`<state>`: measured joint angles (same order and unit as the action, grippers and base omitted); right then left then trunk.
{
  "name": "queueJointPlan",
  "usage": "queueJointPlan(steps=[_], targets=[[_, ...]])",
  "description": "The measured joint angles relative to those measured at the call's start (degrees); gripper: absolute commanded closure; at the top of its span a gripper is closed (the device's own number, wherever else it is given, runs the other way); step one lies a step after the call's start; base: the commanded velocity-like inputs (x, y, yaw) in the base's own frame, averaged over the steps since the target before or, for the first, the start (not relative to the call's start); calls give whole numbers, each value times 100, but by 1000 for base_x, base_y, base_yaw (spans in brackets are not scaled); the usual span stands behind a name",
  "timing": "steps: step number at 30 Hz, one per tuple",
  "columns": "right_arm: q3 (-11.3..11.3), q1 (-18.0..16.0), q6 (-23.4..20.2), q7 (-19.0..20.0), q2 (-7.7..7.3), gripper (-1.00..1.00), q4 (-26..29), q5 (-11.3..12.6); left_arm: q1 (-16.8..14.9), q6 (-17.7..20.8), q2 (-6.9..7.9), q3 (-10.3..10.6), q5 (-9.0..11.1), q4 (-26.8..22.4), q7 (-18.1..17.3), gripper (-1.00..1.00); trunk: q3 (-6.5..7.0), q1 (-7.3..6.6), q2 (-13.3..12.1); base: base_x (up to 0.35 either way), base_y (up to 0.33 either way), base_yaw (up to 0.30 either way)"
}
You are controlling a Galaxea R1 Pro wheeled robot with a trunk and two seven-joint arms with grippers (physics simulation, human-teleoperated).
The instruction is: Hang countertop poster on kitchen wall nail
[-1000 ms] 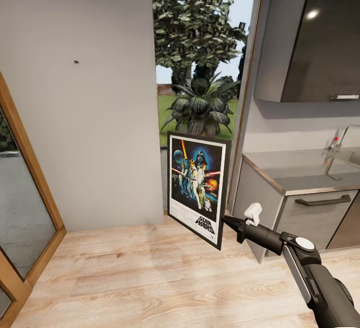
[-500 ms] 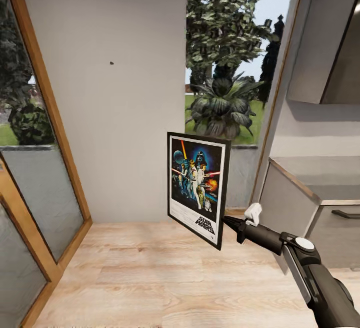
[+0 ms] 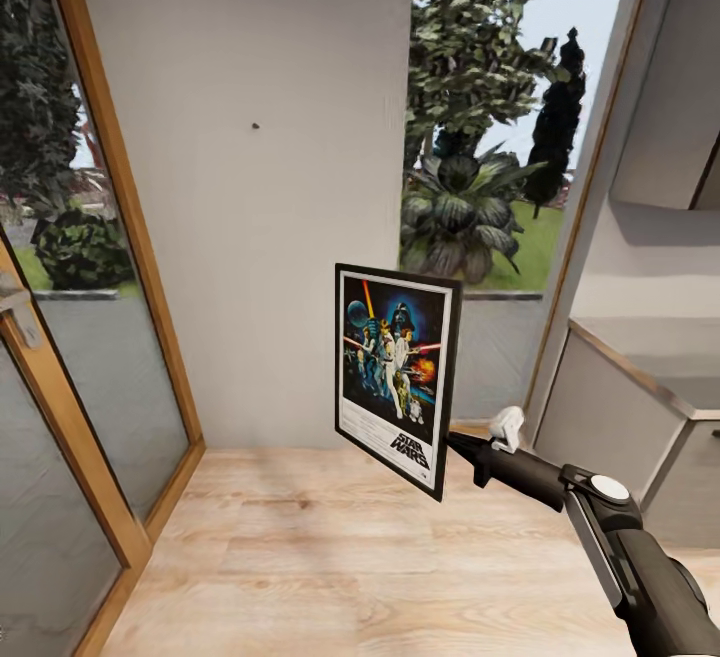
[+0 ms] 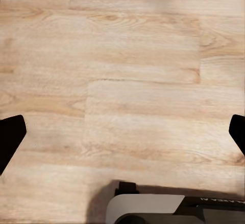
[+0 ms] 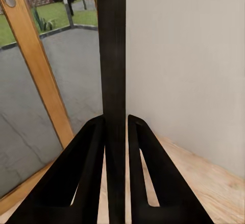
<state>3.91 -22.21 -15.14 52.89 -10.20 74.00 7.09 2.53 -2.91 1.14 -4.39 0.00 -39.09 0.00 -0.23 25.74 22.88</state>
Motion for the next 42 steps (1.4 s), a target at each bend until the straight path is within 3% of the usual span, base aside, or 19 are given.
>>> queueJointPlan(steps=[10, 30, 42], targets=[[1, 0, 0, 0, 0, 100, 1, 4, 0, 11, 2, 0, 0, -7, 0, -100, 0, 0, 0, 247, 273, -24], [-7, 1, 0, 0, 0, 100, 1, 3, 0, 14, 9, 1, 0, 0, -8, -100, 0, 0, 0, 231, 283, -172], [-8, 0, 7, 0, 1, 100, 0, -8, 0, -22, 9, 1, -6, -2, 3, -100, 0, 1, -1, 149, 261, 23]])
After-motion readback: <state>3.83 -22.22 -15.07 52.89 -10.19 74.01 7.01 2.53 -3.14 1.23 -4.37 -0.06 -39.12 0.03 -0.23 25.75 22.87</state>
